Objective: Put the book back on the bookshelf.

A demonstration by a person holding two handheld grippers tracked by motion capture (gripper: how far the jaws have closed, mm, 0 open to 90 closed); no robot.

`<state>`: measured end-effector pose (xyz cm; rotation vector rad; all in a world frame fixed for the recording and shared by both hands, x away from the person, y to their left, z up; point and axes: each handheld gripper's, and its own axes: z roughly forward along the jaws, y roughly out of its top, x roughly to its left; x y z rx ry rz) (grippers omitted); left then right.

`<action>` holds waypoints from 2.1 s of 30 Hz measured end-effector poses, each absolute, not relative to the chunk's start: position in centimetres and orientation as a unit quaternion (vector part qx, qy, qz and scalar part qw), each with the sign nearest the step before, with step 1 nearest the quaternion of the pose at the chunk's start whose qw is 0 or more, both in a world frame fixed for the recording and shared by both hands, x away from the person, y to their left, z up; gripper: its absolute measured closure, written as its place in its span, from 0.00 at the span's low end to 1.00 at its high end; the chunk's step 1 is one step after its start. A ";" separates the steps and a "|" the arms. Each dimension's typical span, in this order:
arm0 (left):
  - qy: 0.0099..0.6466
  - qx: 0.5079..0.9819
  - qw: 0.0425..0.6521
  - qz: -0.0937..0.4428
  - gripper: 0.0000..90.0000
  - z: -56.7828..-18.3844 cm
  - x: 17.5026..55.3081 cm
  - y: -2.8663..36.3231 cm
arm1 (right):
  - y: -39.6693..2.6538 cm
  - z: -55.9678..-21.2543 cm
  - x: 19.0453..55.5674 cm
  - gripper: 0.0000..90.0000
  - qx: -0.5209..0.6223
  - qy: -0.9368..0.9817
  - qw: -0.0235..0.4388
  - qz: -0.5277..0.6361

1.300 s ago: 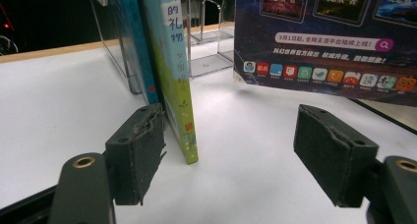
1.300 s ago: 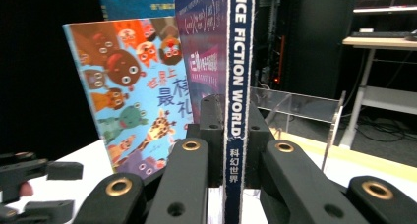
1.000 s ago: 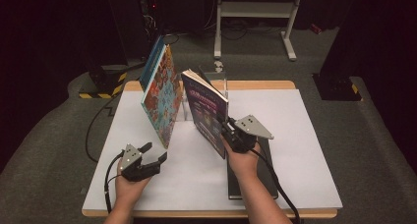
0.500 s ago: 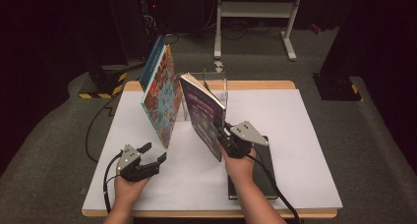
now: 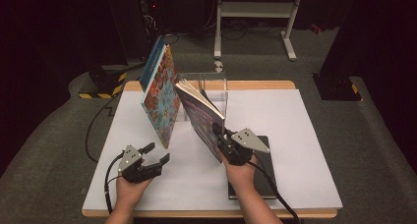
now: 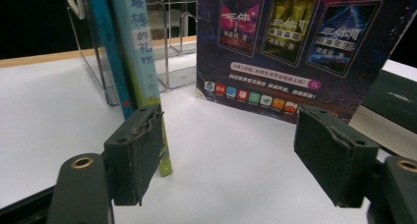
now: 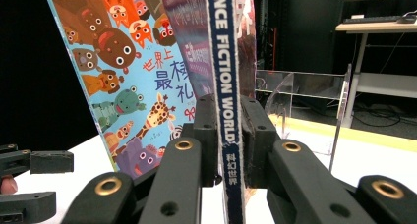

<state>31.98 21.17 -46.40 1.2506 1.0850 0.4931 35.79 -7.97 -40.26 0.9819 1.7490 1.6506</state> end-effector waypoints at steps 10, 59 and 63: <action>0.477 0.548 0.654 0.211 0.30 -46.3 31.9 20.9 | -8.6 -41.6 35.2 0.72 0.386 0.671 0.233 0.590; 0.408 0.542 0.723 0.130 0.24 -38.9 32.7 13.6 | -6.2 -42.5 33.5 0.87 0.390 0.678 0.228 0.580; 0.404 0.548 0.721 0.131 0.24 -38.5 33.1 12.6 | -6.3 -42.5 33.5 0.87 0.390 0.677 0.227 0.581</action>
